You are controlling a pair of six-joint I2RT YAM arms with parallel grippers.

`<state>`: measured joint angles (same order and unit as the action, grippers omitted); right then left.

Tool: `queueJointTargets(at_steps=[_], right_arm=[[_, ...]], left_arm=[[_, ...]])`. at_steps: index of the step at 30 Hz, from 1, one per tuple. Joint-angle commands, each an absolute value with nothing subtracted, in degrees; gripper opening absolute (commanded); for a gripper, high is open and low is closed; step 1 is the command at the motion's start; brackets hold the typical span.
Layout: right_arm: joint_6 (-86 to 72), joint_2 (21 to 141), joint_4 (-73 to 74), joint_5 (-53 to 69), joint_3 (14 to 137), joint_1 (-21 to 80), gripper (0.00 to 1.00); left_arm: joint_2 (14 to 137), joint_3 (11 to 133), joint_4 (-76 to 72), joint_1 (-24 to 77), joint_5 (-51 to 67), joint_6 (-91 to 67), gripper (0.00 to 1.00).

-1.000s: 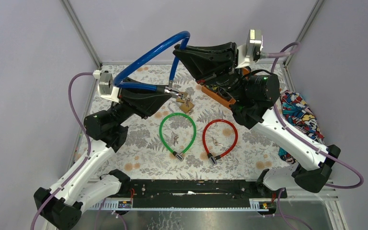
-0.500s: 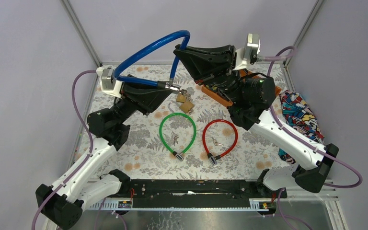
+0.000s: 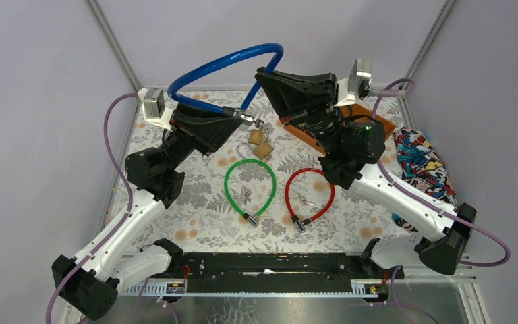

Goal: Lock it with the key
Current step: Lock the lock.

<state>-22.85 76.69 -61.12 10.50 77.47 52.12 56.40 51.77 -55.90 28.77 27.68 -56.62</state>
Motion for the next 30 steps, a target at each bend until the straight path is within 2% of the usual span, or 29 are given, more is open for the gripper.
queueJointTargets(at_steps=[1,5,12,22,23,24,25,27,28,30], right_arm=[[-26.6,76.4,-52.7,13.8,76.1,53.3,0.00],[-24.7,75.8,-47.3,12.5,75.0,53.5,0.00],[-21.6,75.5,-40.4,14.2,76.7,53.6,0.00],[-20.1,76.0,-38.2,14.9,78.7,53.6,0.00],[-19.8,75.9,-38.0,14.9,78.7,53.6,0.00],[-19.5,75.8,-37.7,15.2,78.7,53.6,0.00],[-19.4,75.7,-37.2,15.5,78.9,53.6,0.00],[-18.6,75.4,-35.6,15.4,79.5,53.6,0.02],[-18.2,75.0,-34.9,15.0,79.7,53.6,0.11],[-17.1,74.2,-34.2,14.3,80.1,53.6,0.20]], left_arm=[[55.6,55.6,-60.8,28.3,25.2,-55.3,0.00],[55.5,55.3,-60.2,28.2,24.6,-54.9,0.00],[55.2,54.6,-58.2,28.1,24.2,-55.6,0.25],[54.3,53.6,-57.4,28.1,23.1,-55.7,0.30],[54.3,53.5,-57.4,27.9,22.7,-55.6,0.26],[54.4,53.6,-57.5,27.7,22.5,-55.5,0.11],[54.3,53.4,-57.7,27.6,22.3,-55.0,0.00],[54.0,53.0,-57.9,27.4,22.3,-53.8,0.00],[53.9,52.8,-57.9,27.3,22.4,-53.2,0.00],[53.7,52.3,-57.7,27.3,22.3,-52.8,0.00]])
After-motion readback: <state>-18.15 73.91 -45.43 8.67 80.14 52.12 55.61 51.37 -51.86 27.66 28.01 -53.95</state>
